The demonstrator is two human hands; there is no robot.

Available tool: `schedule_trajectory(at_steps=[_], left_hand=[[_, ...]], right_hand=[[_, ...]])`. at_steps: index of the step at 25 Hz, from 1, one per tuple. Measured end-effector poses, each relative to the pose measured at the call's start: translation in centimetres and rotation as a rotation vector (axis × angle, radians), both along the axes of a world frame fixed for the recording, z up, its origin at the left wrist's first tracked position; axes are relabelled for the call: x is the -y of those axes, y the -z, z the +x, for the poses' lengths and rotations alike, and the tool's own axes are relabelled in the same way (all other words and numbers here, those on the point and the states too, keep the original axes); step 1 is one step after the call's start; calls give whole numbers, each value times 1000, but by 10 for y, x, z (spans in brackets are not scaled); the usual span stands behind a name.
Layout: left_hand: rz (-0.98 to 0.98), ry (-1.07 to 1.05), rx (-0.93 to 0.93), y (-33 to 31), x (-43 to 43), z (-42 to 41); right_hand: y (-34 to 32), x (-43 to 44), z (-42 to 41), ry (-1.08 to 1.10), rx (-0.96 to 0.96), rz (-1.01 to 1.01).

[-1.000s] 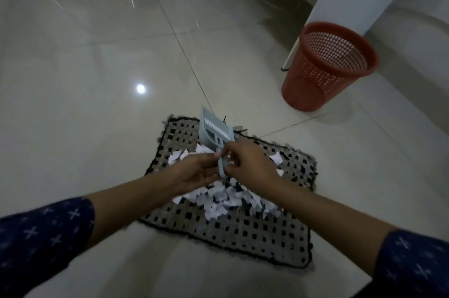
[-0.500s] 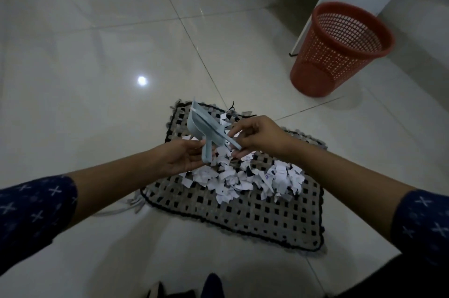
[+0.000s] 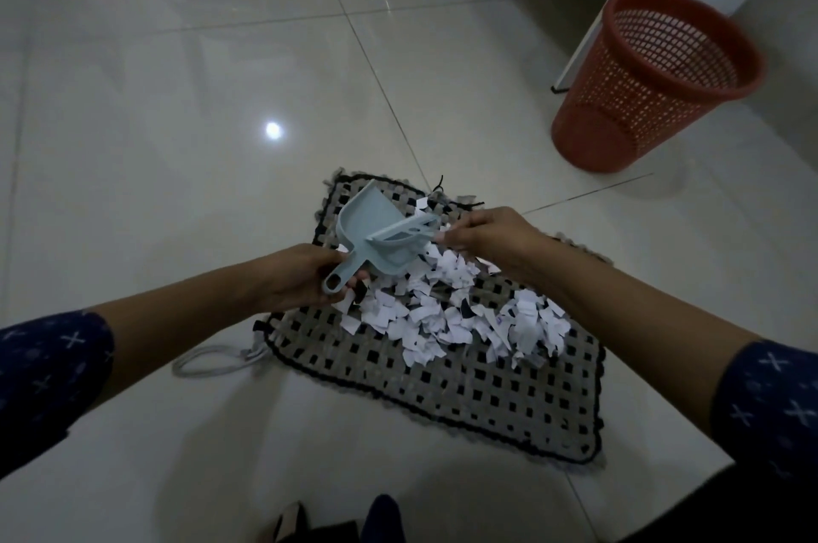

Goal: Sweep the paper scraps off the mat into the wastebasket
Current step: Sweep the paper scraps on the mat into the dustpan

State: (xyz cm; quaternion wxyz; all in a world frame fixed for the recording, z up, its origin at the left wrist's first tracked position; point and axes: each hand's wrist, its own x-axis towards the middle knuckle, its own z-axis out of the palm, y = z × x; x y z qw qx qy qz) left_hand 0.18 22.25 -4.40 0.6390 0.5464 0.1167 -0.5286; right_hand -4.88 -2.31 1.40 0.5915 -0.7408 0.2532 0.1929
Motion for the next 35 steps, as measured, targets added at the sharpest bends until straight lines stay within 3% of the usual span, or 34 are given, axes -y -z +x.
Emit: schedule_trajectory(at_steps=[3,9,15,21,26,30,35], left_hand=[[35,131,76,0,-10,9],[55,183,155,6,-43,25],[254,145,222,24,-64,18],[263,84,497,19,-60,3],[188,23,584,21,-56,2],[158,-55,452,23,-58,6],[74,-116,292,24,-61,7]], right_hand=[[-1,10,6,10,53,-100],[-16,54,22,128,142,-294],[-1,88,20,343,92,-232],[26,83,8,147,204,-459],[47,67,2,175,282,-551],[34,70,13,195,370,-592],[44,60,3,-59,348,-922]])
